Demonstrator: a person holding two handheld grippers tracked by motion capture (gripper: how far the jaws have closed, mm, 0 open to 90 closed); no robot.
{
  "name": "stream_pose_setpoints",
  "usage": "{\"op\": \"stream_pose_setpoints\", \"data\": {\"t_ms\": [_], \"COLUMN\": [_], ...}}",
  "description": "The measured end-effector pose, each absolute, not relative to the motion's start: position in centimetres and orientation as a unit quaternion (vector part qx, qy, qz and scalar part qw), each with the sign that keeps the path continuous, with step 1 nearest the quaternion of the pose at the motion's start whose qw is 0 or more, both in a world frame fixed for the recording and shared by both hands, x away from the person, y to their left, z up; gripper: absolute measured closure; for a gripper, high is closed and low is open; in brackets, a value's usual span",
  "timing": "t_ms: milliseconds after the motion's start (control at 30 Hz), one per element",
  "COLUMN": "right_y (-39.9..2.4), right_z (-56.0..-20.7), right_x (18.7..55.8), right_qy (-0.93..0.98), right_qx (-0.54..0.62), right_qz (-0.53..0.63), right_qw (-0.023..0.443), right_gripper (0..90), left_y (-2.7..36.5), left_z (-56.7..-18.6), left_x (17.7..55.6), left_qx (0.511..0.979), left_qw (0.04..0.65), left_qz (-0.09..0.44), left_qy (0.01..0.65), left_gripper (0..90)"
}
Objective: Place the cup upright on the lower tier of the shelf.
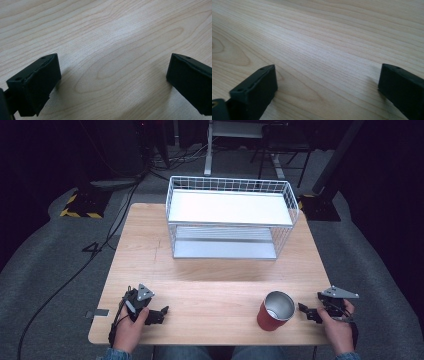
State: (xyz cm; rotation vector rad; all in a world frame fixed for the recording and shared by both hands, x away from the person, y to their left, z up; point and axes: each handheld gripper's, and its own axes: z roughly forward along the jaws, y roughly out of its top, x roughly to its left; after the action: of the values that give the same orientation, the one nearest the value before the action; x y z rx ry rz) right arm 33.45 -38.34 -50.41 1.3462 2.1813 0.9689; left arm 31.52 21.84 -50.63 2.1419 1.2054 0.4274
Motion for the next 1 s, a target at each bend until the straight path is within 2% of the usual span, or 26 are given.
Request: {"op": "stream_pose_setpoints", "data": {"t_ms": [33,67,100,133,200,267,767,1000], "right_y": [-38.3,-38.4,-38.5,-38.6,-38.9,-39.2,-39.1,-38.3], "right_z": [-50.4,-50.3,-50.2,-50.0,-49.7,-49.4,-46.7,-46.0], "right_x": [33.4,33.3,33.2,33.1,32.8,32.4,28.9,27.2], "right_qy": [0.780,0.774,0.772,0.770,0.765,0.759,0.745,0.750], "right_qx": [0.481,0.484,0.483,0.485,0.485,0.487,0.468,0.460], "right_qz": [0.346,0.358,0.363,0.362,0.369,0.381,0.422,0.426], "right_qw": [0.199,0.195,0.197,0.204,0.207,0.205,0.219,0.208], "right_gripper": [13.9,20.8,19.5,13.6,18.1,15.1,15.6,15.6], "left_y": [21.8,21.9,21.8,21.8,21.8,21.7,21.7,21.7], "left_z": [-50.6,-50.6,-50.6,-50.6,-50.6,-50.6,-50.6,-50.6], "left_x": [31.6,31.7,31.7,31.7,31.9,31.9,32.0,32.3], "left_qx": [0.815,0.817,0.816,0.815,0.816,0.817,0.815,0.817], "left_qw": [0.319,0.317,0.318,0.318,0.318,0.316,0.318,0.318], "left_qz": [0.162,0.166,0.164,0.163,0.164,0.163,0.161,0.163], "left_qy": [0.457,0.453,0.454,0.456,0.453,0.455,0.457,0.453], "left_gripper": [0.0,0.0,0.0,0.0,0.0,0.0,0.0,0.0]}}
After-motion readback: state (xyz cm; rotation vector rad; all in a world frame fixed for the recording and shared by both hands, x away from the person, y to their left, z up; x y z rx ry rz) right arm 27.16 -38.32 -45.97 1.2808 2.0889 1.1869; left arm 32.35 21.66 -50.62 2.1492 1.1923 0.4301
